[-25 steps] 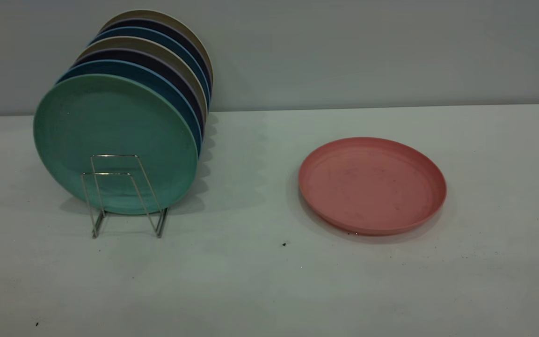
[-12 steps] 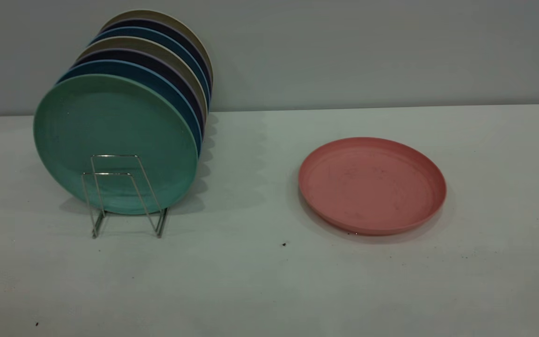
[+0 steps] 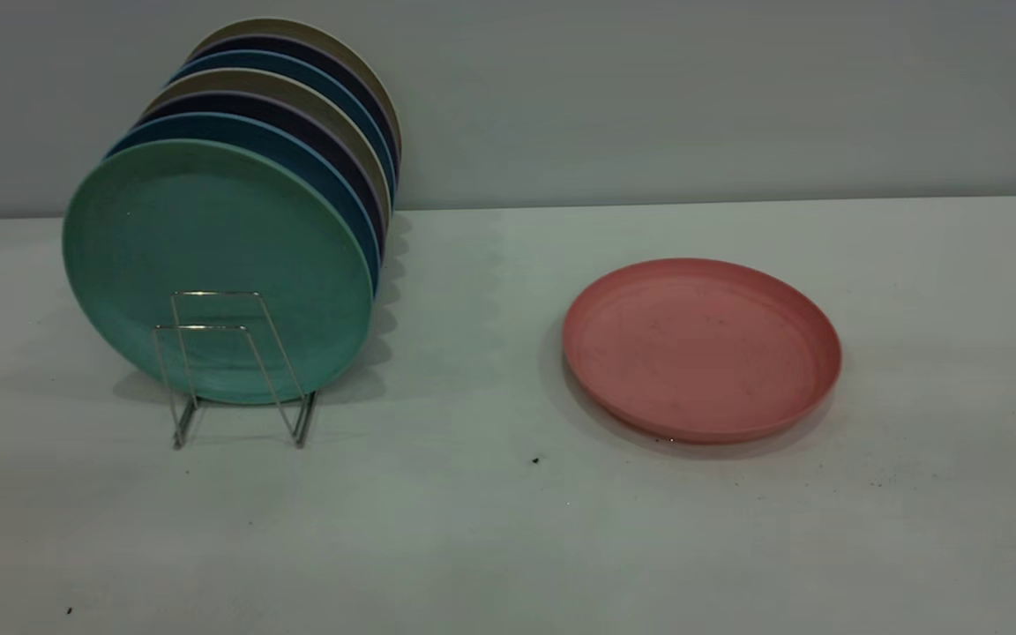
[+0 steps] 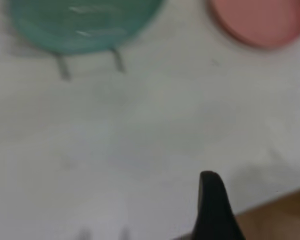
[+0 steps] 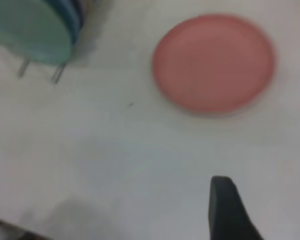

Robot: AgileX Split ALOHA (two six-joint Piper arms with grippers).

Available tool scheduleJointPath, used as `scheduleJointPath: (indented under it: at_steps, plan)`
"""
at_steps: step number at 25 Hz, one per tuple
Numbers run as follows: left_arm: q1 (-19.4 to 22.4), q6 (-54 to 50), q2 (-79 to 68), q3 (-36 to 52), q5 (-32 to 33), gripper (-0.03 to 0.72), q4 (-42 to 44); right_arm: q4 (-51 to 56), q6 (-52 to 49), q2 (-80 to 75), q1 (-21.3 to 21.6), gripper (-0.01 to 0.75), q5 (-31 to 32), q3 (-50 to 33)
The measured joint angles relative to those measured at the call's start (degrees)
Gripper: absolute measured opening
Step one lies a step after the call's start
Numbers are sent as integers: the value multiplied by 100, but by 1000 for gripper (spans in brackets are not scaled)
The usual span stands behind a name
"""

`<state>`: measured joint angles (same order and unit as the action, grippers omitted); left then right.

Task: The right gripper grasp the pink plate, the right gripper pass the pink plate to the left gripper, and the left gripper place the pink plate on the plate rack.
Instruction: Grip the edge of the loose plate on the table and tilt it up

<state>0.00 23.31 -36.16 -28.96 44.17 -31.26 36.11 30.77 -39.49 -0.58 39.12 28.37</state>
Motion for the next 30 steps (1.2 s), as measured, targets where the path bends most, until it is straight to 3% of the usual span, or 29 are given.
scheduleJointPath:
  at_steps: [7,11,20,30]
  plan:
    - [0,1474,-1354,0,-472,497,-1835,2281,2674,-2795,0,389,-319,326]
    - [0,1997,-1860,-41,-540,497,-2355,3097,3575,-4190,0,389,-297,892]
    - [0,2163,-3127,-843,-589,497,-2550,3384,3968,-6381,104,389,-184,2285]
    - [0,2170,-3793,-1141,-242,497,-2596,3288,3968,-8024,954,389,282,3622]
